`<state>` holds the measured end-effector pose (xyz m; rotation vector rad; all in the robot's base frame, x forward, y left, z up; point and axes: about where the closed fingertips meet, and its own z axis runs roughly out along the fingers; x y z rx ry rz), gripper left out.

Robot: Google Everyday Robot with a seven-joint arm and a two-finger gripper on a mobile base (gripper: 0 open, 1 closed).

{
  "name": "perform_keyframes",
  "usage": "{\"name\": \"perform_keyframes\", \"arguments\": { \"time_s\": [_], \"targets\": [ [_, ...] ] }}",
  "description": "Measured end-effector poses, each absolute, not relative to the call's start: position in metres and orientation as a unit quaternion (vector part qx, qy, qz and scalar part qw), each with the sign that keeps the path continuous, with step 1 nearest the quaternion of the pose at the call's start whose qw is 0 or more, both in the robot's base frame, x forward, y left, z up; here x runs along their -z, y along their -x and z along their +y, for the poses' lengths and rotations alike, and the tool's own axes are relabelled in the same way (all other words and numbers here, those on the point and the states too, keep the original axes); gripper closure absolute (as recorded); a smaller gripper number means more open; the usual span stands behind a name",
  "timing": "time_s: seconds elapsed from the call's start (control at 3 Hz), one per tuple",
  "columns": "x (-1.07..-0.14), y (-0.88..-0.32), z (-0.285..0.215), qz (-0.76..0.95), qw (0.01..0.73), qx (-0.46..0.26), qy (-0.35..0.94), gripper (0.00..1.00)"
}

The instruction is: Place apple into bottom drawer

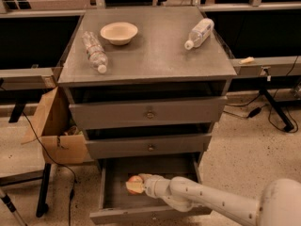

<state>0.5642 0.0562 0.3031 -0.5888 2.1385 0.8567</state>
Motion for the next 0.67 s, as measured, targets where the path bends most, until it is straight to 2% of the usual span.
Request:
{"name": "perform_keyframes", "arguments": {
  "time_s": [0.67],
  "targets": [
    [-0.257,-0.607,0.088,0.836,0.361,-0.303,0.28,1.0]
  ]
}}
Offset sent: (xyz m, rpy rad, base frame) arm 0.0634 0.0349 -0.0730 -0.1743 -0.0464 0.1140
